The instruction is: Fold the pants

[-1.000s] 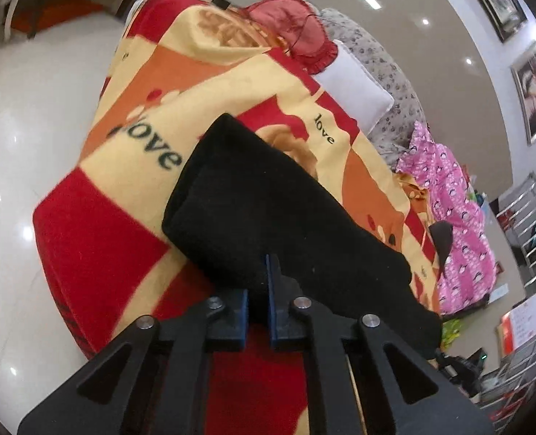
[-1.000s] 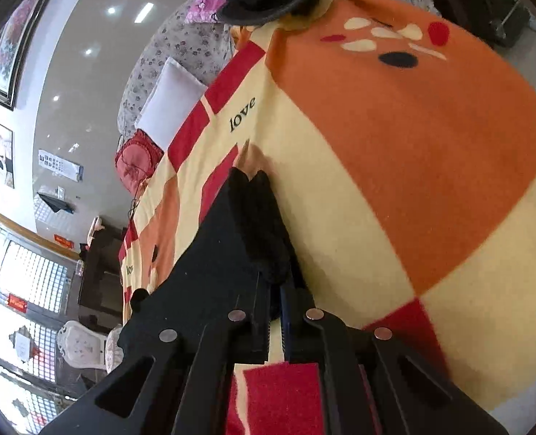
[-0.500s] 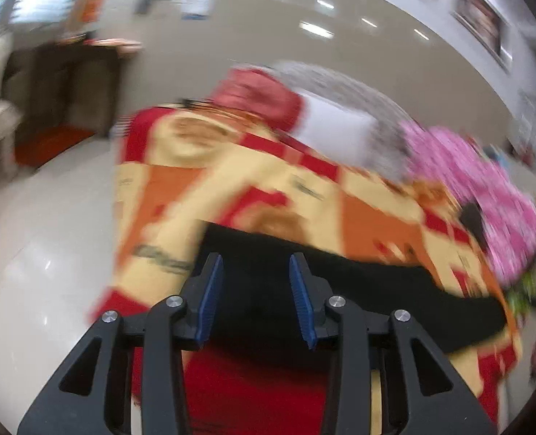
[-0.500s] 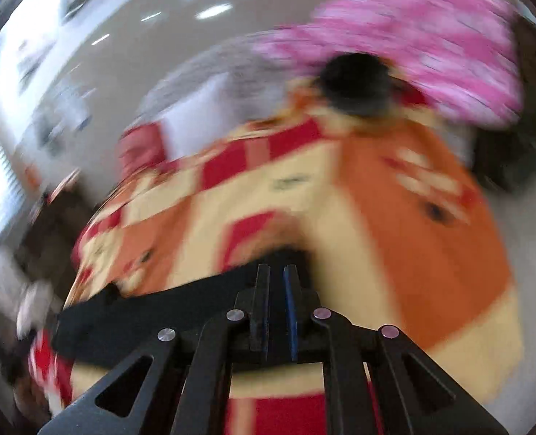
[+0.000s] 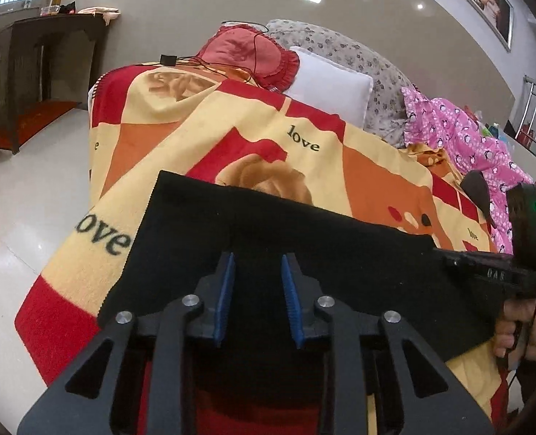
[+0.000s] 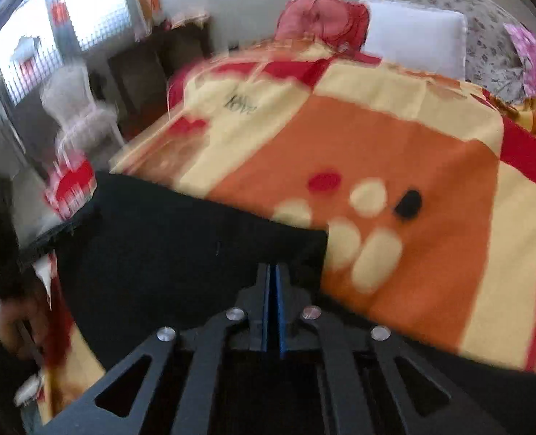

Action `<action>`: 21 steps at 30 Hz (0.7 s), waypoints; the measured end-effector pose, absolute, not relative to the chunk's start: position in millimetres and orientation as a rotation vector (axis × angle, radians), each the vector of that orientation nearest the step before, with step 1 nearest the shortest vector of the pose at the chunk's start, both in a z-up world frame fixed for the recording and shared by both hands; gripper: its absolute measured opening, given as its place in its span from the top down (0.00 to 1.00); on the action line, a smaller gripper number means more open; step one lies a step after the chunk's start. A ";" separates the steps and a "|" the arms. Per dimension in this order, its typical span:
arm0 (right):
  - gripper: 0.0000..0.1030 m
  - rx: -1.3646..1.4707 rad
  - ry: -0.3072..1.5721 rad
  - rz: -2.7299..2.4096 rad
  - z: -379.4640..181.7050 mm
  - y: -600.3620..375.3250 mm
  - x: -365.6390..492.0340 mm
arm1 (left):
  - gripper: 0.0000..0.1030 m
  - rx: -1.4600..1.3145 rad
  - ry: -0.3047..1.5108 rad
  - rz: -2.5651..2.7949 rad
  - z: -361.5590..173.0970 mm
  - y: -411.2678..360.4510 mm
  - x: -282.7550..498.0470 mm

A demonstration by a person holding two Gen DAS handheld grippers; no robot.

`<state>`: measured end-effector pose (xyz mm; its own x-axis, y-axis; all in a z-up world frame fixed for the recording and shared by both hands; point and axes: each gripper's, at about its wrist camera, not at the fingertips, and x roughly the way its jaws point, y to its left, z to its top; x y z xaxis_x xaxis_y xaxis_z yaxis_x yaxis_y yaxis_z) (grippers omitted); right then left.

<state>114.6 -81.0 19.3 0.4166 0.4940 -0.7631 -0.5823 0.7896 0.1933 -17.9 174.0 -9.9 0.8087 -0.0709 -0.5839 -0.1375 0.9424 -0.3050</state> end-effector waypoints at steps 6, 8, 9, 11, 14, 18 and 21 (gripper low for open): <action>0.96 -0.064 0.863 0.645 46.4 -77.2 110.2 | 0.76 -0.335 0.602 0.040 -12.4 170.7 -22.3; 0.94 -0.062 0.868 0.620 41.7 -73.3 120.1 | 0.76 -0.340 0.609 0.045 -11.8 170.6 -21.0; 0.94 -0.080 0.911 0.608 33.6 -70.5 126.0 | 0.76 -0.346 0.612 0.044 -11.3 171.4 -20.4; 0.99 -0.051 0.933 0.604 22.0 -71.9 132.7 | 0.76 -0.355 0.629 0.043 -8.9 172.6 -19.3; 0.94 0.026 0.864 0.615 39.1 -99.9 116.6 | 0.75 -0.373 0.649 0.061 1.6 169.4 -22.8; 0.87 0.034 0.789 0.552 48.8 -169.7 86.4 | 0.63 -0.360 0.604 -0.025 22.3 140.8 -28.6; 0.87 0.071 0.811 0.425 36.2 -241.9 80.0 | 0.54 -0.429 0.640 -0.153 26.5 113.7 -17.9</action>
